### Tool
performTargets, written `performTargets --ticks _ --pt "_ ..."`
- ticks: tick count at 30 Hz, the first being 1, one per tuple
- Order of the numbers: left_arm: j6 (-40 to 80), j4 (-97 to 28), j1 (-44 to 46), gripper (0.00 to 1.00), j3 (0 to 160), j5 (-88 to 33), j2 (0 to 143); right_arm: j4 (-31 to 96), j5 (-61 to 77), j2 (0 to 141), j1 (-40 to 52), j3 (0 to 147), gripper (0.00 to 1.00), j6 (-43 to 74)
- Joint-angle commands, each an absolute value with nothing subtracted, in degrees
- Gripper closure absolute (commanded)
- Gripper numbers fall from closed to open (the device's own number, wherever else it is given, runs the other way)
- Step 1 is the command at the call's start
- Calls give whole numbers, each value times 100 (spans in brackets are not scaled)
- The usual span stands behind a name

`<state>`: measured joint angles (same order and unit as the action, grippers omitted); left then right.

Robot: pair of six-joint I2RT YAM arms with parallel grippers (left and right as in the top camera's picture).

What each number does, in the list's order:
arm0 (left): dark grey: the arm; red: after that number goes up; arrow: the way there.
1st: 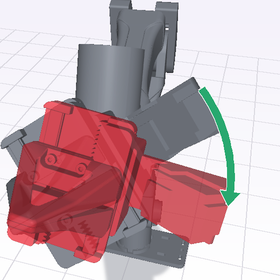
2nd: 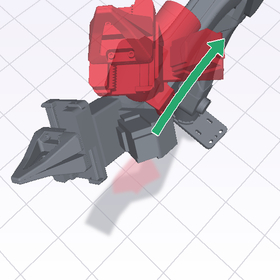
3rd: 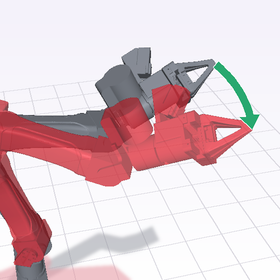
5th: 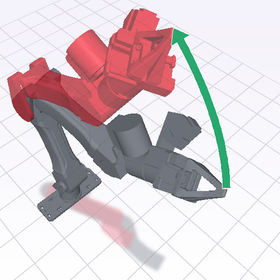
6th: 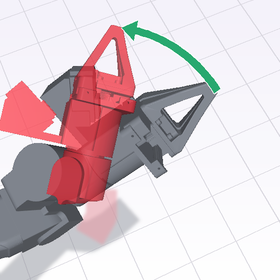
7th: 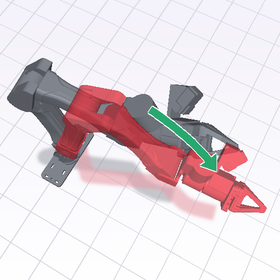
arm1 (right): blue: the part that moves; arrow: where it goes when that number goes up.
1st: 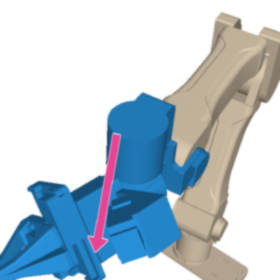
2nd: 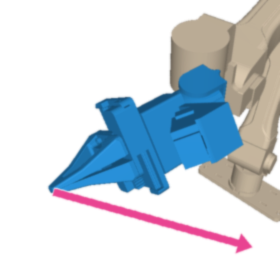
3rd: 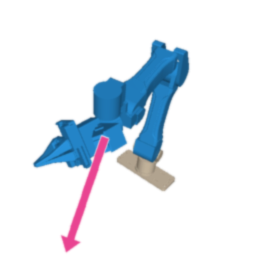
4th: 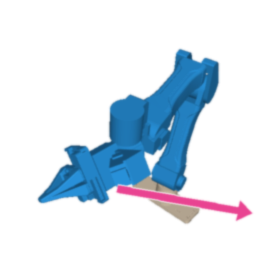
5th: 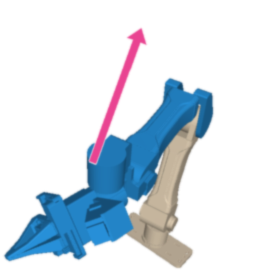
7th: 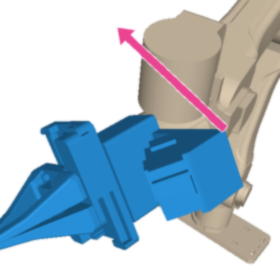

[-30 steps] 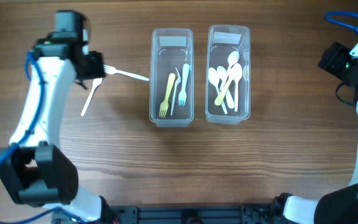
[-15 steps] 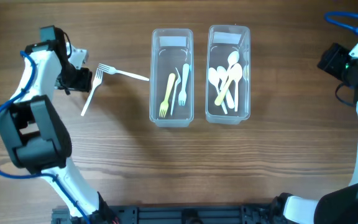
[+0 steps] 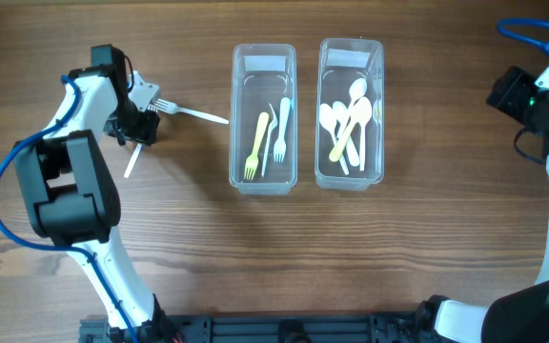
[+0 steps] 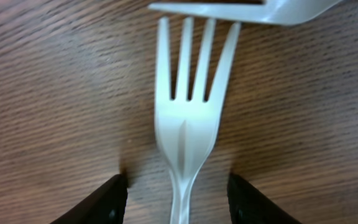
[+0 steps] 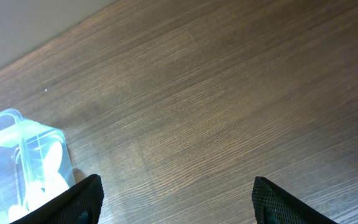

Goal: Pack container
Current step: 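Place the second white fork into the left container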

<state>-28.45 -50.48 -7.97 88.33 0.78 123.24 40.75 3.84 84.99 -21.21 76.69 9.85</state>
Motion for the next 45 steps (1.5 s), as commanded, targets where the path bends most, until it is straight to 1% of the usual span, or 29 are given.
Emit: performTargets --ticks 1,3,4,5,6,7,11,14,16,21,23,25,28,31,34,37,40,43,45 --pt "-2980 -5030 -816 51 8796 161 12549 4080 198 8496 -2134 7712 23 1048" --pt "-2982 -5011 -816 54 8796 158 12615 4082 134 8496 -2134 7712 23 1046" --pt "-2982 -4987 -814 57 8796 158 12637 4080 128 8496 -2137 7712 23 1044" --pt "-2982 -4974 -814 65 8796 156 12645 4080 130 8496 -2134 7712 23 1046" --pt "-2982 -4943 -814 78 8796 156 12648 4080 130 8496 -2134 7712 23 1046" --pt "-2980 -4928 -814 83 8796 156 12648 4080 130 8496 -2134 7712 23 1046" --pt "-2954 -5068 -805 96 8799 158 12645 4080 130 8496 -2134 7712 23 1046" --pt "-2755 -5398 -770 96 8801 158 12641 4080 132 8496 -2134 7712 23 1048" --pt "-2362 -5660 -764 96 8844 158 12545 4080 132 8496 -2134 7712 23 1048" --pt "-1614 -6241 -611 96 9192 154 11883 4077 132 8496 -2134 7712 23 1052" --pt "-991 -6434 -314 96 9349 152 11255 4077 132 8496 -2134 7712 23 1050" --pt "-917 -6440 -45 96 9349 64 10890 4075 132 8496 -2134 7712 23 1050" --pt "-469 -6390 580 96 9349 47 10346 4077 132 8496 -2134 7712 23 1050" --pt "727 -6191 1400 96 9349 49 10079 4077 134 8496 -2134 7712 23 1052" --pt "1697 -5833 2239 96 9349 54 10167 4077 134 8496 -2134 7712 23 1050" --pt "1743 -5369 2845 96 9349 178 10407 4080 134 8496 -2134 7712 23 1052" --pt "1747 -5153 3081 96 9349 364 10779 4093 134 8496 -2134 7712 23 1050" --pt "1890 -5050 3055 92 9349 373 11384 4110 134 8496 -2134 7712 23 1052" --pt "1890 -5048 3022 92 9349 375 11657 4119 134 8496 -2134 7712 23 1052"
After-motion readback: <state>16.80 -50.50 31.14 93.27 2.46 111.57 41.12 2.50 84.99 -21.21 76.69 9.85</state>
